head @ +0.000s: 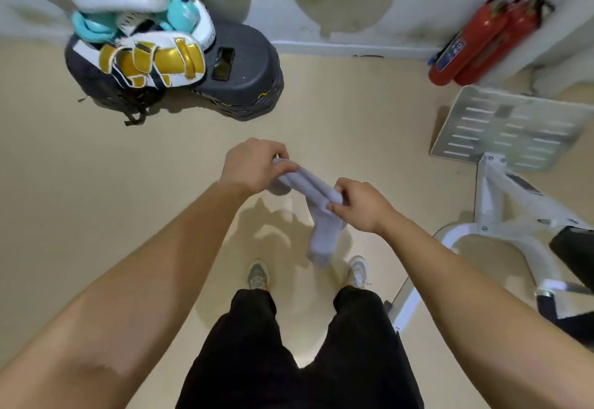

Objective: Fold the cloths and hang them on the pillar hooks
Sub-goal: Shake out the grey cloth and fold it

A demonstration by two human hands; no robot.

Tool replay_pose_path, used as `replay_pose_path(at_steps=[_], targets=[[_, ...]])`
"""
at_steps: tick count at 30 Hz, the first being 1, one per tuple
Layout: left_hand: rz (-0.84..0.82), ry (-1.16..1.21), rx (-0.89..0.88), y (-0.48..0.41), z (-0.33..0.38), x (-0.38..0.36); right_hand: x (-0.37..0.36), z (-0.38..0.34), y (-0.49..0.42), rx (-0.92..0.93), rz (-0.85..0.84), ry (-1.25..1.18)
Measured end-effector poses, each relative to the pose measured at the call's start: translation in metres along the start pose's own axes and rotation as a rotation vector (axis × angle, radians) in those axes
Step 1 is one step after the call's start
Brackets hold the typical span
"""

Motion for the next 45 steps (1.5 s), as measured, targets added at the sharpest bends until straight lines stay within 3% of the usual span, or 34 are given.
replay_pose_path(at_steps=[4, 9, 14, 18, 21, 25, 28, 34, 37, 45], targets=[[0.112, 0.012, -0.02, 0.053, 0.008, 0.073, 0.045, -0.031, 0.067, 0.005, 0.223, -0.241], [0.171, 0.177, -0.041, 0.096, 0.001, 0.111, 0.097, -0.053, 0.126, 0.004, 0.457, -0.468], [0.331, 0.402, -0.057, 0.114, 0.02, 0.147, 0.144, -0.072, 0.147, 0.047, 0.502, -0.433], [0.44, 0.407, -0.024, 0.109, 0.015, 0.179, 0.146, -0.064, 0.156, 0.066, 0.407, -0.357], [0.469, 0.366, -0.007, 0.103, 0.012, 0.192, 0.133, -0.038, 0.16, -0.016, 0.405, -0.17], [0.513, 0.36, 0.069, 0.101, 0.011, 0.202, 0.118, -0.003, 0.169, -0.153, 0.517, -0.203], [0.473, 0.382, 0.056, 0.098, 0.02, 0.194, 0.12, -0.009, 0.169, -0.14, 0.564, -0.241], [0.12, 0.375, -0.18, 0.099, 0.103, 0.118, 0.145, -0.107, 0.152, 0.133, 0.537, -0.187], [0.031, 0.477, -0.266, 0.105, 0.129, 0.098, 0.154, -0.129, 0.147, 0.18, 0.508, -0.141], [0.172, 0.45, -0.197, 0.097, 0.115, 0.119, 0.146, -0.096, 0.143, 0.071, 0.453, -0.13]])
Point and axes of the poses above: each hand's wrist, its own y-axis away from the middle knuckle, its own x-axis out of the back of the hand, z = x × y, the point moved 10 cm from there along -y, towards the middle knuckle, and after that the axes turned 2 degrees about x, right-handed, at the moved point
